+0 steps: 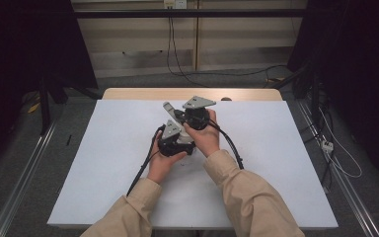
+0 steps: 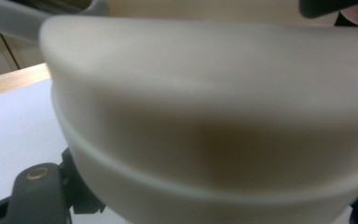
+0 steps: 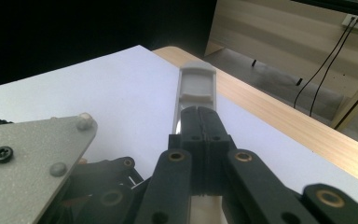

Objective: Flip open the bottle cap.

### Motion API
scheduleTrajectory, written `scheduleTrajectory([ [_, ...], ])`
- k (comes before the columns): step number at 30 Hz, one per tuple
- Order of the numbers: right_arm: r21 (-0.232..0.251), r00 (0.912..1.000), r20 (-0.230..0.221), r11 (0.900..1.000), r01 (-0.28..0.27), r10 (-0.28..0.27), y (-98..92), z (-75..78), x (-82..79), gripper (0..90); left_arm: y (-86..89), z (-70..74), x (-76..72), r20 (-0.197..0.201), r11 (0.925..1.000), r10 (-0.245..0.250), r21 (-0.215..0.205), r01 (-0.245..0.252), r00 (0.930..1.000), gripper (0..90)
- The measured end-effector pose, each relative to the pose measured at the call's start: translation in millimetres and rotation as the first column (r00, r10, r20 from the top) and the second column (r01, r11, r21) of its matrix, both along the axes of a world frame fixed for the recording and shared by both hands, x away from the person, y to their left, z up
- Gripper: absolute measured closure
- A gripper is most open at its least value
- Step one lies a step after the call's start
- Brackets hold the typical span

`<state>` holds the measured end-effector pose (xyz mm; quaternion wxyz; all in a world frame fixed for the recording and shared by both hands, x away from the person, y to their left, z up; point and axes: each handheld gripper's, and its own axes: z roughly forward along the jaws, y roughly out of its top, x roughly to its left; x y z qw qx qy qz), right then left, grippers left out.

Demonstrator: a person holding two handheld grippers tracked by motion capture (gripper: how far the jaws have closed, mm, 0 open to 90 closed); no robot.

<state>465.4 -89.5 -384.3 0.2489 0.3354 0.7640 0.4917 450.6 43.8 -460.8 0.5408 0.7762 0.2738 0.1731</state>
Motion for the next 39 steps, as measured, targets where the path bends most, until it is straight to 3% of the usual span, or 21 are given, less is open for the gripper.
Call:
scheduleTrajectory([
  [23, -0.035, 1.0, 0.005, 0.999, 0.001, -0.001, 3.8, 1.0, -1.5, 90.0, 1.1, -0.1, 0.3, -0.009, 0.9999, -0.002, -0.012, 0.002, 1.0, 18.2],
  [26, -0.021, 1.0, -0.004, 1.0, -0.006, 0.006, 2.8, 1.2, -1.1, 89.7, 1.3, 0.2, 0.0, -0.003, 1.0, -0.008, -0.003, 0.008, 1.0, 16.6],
  [33, -0.01, 1.0, -0.007, 1.0, -0.003, 0.003, 0.8, 0.6, -1.9, 85.8, 4.4, 0.9, -0.5, -0.039, 0.9998, 0.005, 0.018, -0.004, 0.9992, 12.8],
  [35, -0.006, 1.0, -0.008, 1.0, -0.002, 0.002, 0.7, 0.6, -2.4, 85.0, 6.3, 1.7, -0.4, -0.064, 0.9998, -0.015, 0.01, 0.015, 0.9979, 12.1],
  [39, -0.005, 0.9999, -0.011, 1.0, 0.003, -0.003, 0.1, 1.0, -4.6, 82.4, 8.0, 4.6, -3.6, -0.072, 0.9999, -0.012, -0.007, 0.011, 0.9973, 11.9],
])
